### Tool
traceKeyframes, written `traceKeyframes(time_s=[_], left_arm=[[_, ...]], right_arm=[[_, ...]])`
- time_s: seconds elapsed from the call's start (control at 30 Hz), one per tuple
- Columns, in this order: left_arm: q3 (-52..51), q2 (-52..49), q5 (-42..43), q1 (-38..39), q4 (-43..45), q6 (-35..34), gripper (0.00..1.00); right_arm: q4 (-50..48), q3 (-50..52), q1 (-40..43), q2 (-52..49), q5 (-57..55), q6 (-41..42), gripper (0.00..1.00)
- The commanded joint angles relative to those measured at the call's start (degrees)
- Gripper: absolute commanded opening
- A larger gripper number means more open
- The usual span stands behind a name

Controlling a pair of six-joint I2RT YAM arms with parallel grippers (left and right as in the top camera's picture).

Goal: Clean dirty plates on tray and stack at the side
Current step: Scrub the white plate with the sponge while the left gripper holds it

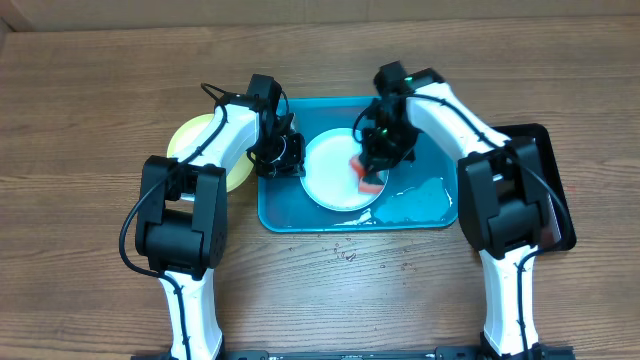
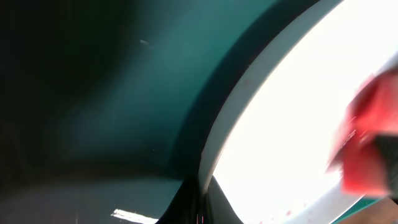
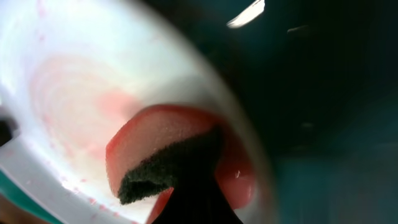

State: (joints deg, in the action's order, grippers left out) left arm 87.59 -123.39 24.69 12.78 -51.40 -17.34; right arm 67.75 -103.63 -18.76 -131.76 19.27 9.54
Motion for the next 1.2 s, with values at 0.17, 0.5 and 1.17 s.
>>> traceKeyframes(time_s=[0.17, 0.5, 1.17], left_arm=[[-0.02, -0.59, -1.07, 0.22, -0.39, 1.92, 0.04], [-0.02, -0.59, -1.07, 0.22, -0.42, 1.92, 0.04], [-0.02, -0.59, -1.09, 0.20, -0.50, 1.92, 0.04]], right_arm=[[-12.50, -0.96, 0.68, -1.33, -1.03, -0.39, 0.04], [-15.82, -0.57, -9.84, -1.33, 3.91, 6.91, 0.04], [-2.47, -0.59, -2.21, -1.33, -10.49, 11.30, 0.04]])
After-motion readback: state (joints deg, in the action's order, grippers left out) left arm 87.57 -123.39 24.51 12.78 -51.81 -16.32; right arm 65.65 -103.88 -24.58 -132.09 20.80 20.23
